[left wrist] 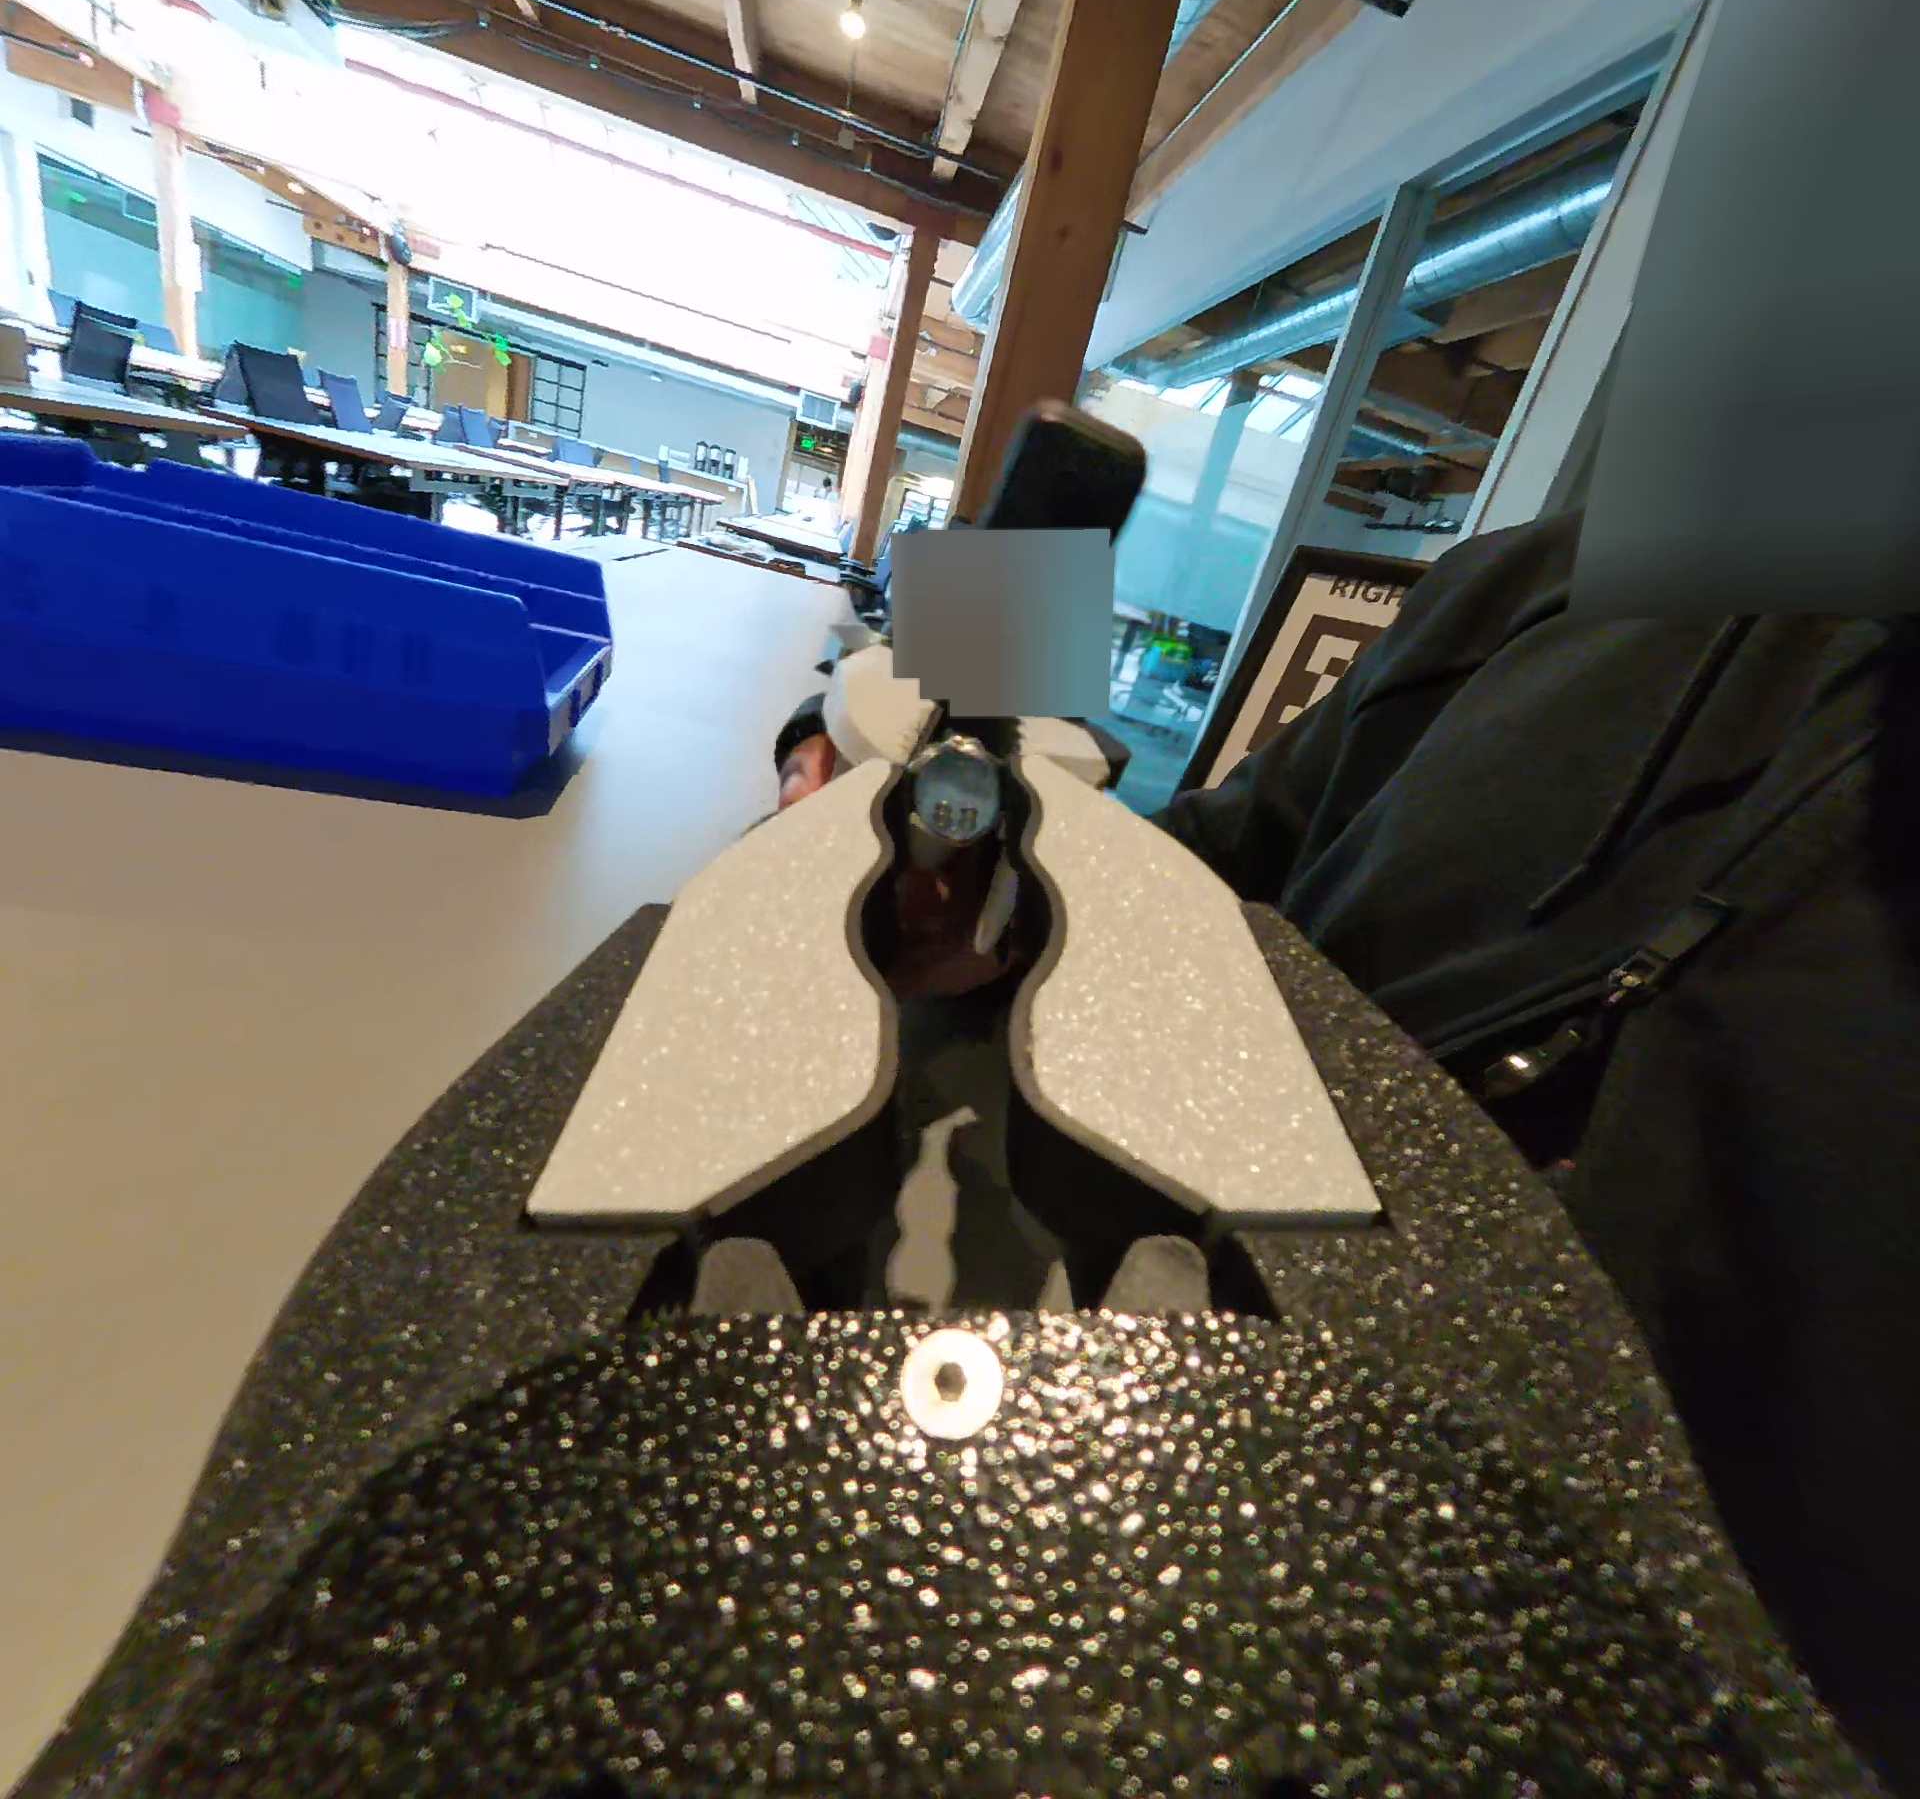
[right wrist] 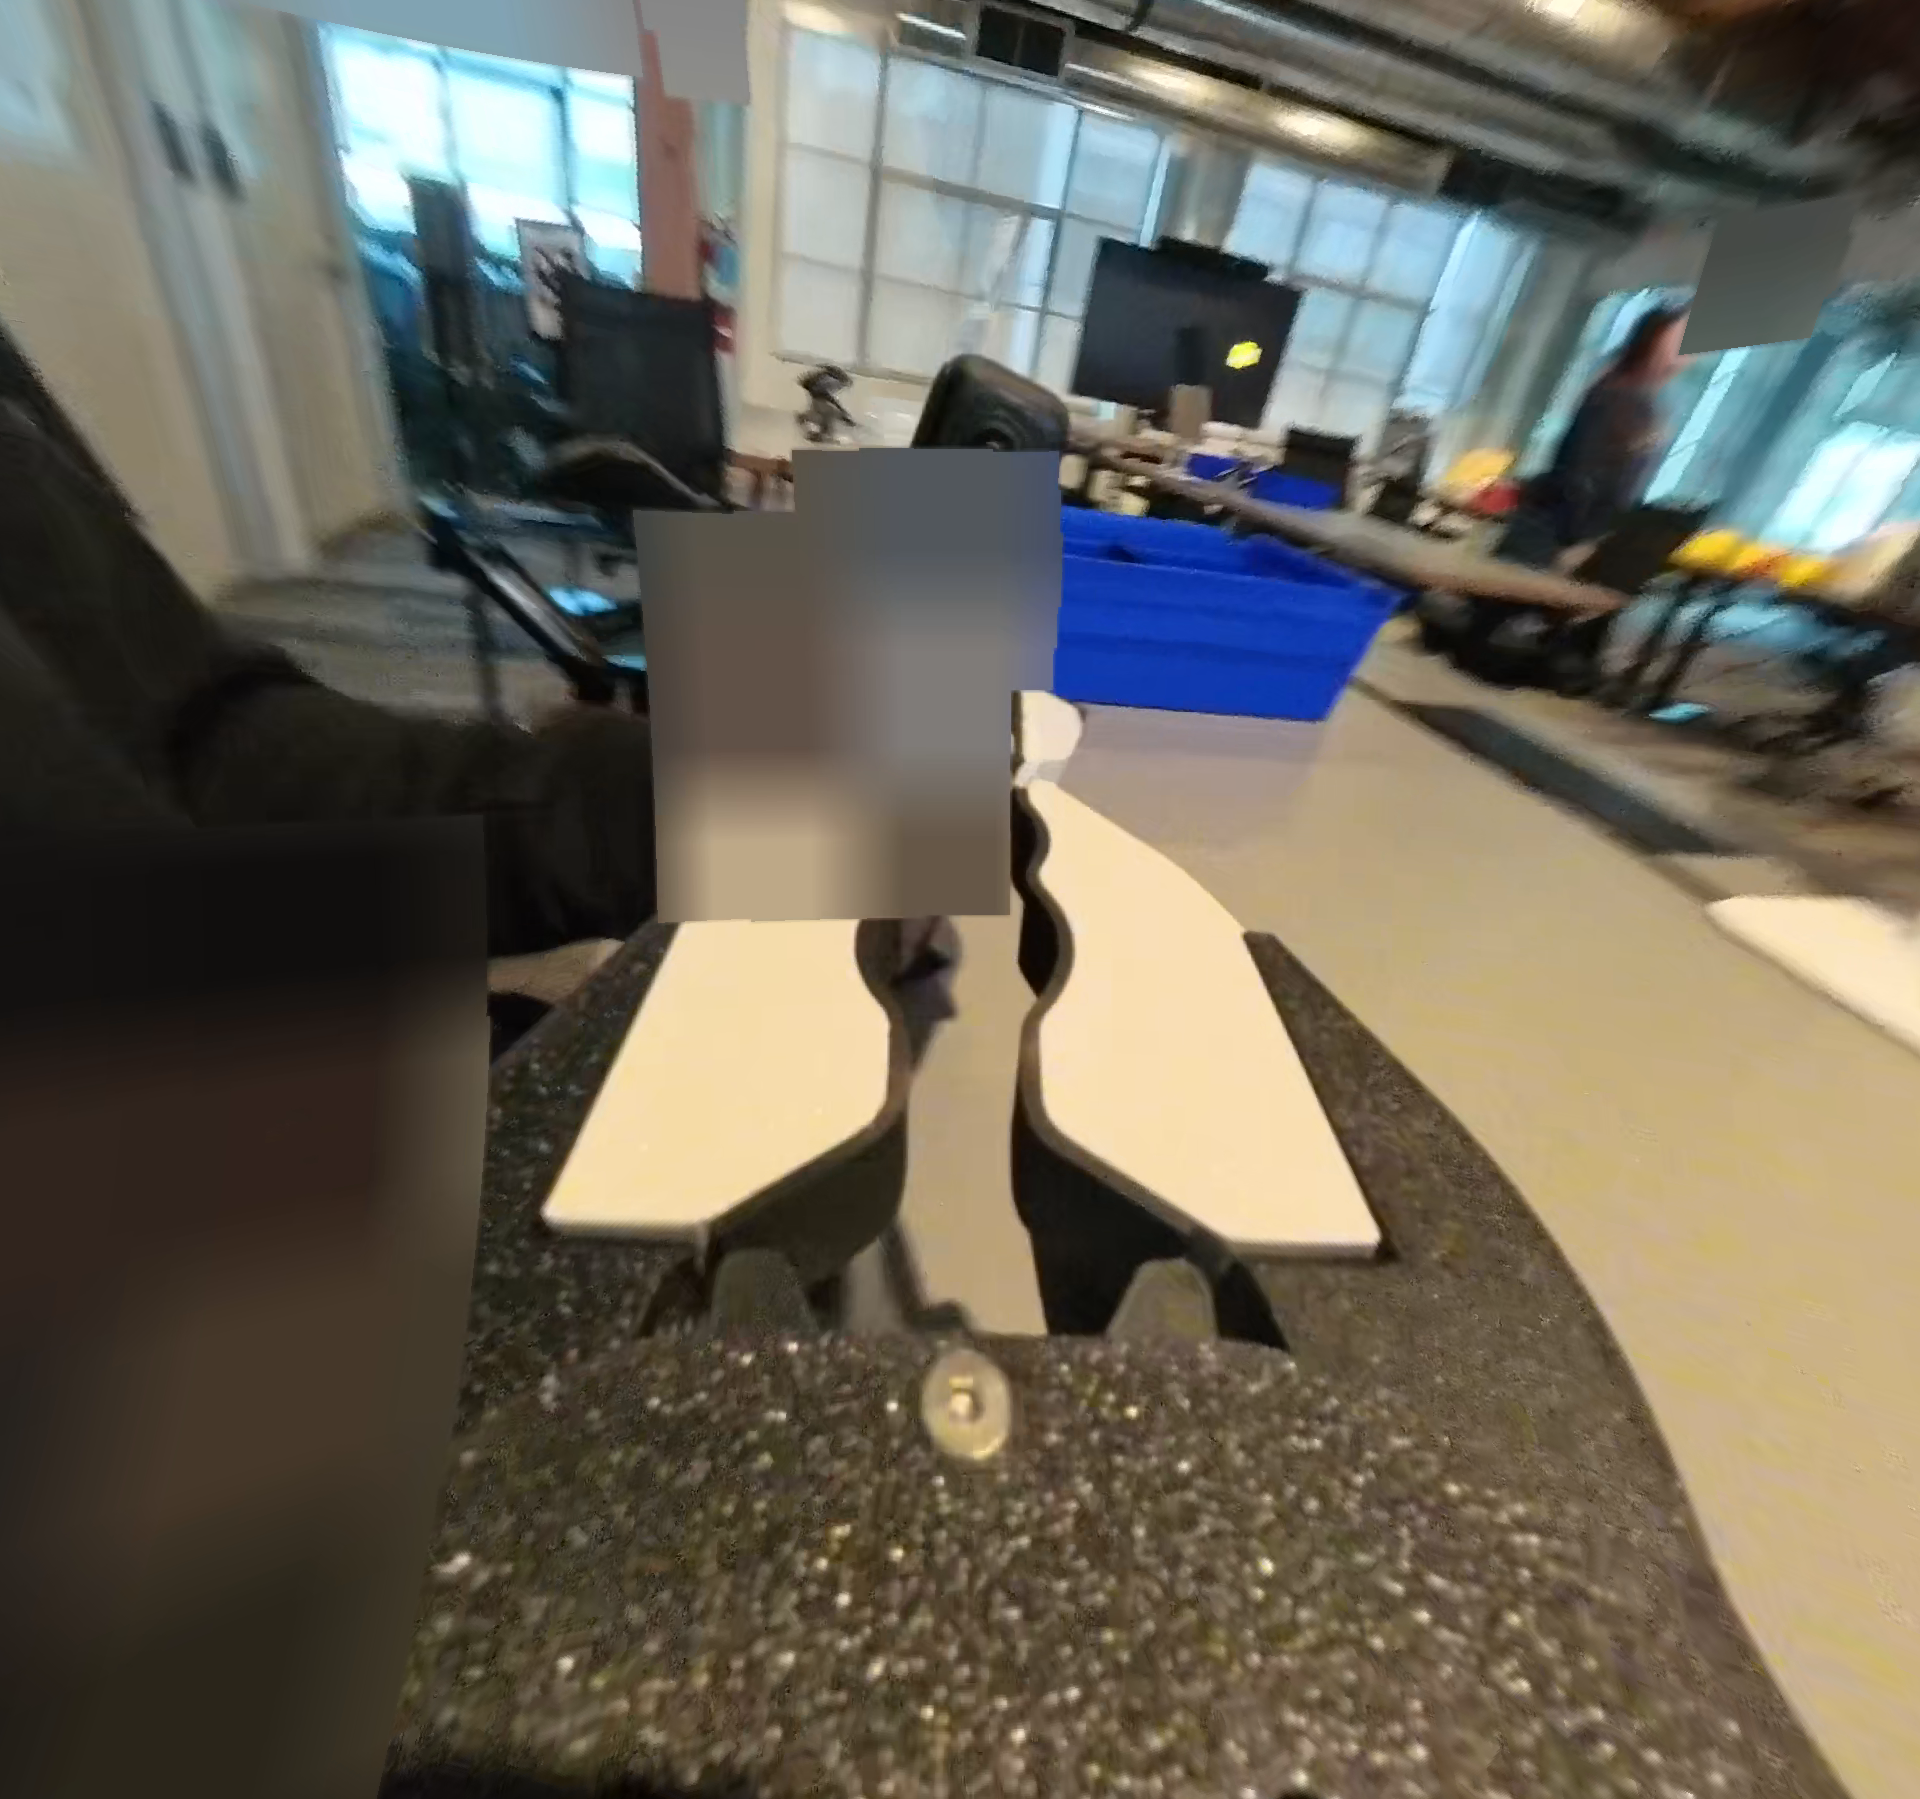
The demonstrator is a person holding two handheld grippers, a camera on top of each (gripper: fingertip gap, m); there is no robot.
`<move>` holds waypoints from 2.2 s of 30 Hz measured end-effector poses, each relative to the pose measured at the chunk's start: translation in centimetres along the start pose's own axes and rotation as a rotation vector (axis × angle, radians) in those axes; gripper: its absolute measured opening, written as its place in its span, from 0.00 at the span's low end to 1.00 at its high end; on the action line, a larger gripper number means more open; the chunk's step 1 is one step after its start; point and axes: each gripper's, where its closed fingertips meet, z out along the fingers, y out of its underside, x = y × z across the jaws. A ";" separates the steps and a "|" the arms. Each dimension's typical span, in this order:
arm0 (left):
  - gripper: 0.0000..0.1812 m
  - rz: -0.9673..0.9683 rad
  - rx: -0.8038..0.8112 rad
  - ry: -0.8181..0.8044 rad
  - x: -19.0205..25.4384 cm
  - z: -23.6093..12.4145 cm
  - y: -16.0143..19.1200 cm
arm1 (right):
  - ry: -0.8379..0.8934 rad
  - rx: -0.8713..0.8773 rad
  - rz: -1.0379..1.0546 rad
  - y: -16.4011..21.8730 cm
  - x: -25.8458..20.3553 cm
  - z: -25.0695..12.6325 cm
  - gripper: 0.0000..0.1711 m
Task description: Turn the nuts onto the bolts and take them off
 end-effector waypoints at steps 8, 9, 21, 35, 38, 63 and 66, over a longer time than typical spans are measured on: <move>0.09 0.035 0.021 -0.046 -0.4 -0.4 -0.5 | -0.143 0.108 0.386 -0.4 1.0 -0.4 0.20; 0.09 0.018 0.040 -0.039 -0.5 -0.5 -0.7 | -0.099 0.106 0.317 -0.6 1.2 -0.5 0.20; 0.09 -0.021 0.025 0.002 -0.2 -0.3 -0.3 | 0.142 -0.055 -0.241 0.3 0.3 0.3 0.13; 0.09 -0.015 0.110 -0.025 -0.6 -1.2 -1.6 | -0.011 0.023 0.101 0.1 0.6 0.1 0.20; 0.09 -0.009 0.120 -0.033 -0.6 -1.3 -1.8 | 0.046 0.015 0.009 -0.1 0.8 -0.2 0.17; 0.09 0.006 0.072 -0.027 -0.4 -0.7 -1.1 | 0.008 0.056 0.047 -0.7 0.7 -0.5 0.08; 0.09 0.003 0.070 -0.025 -0.4 -0.6 -1.1 | 0.006 0.053 0.054 -0.6 0.7 -0.5 0.06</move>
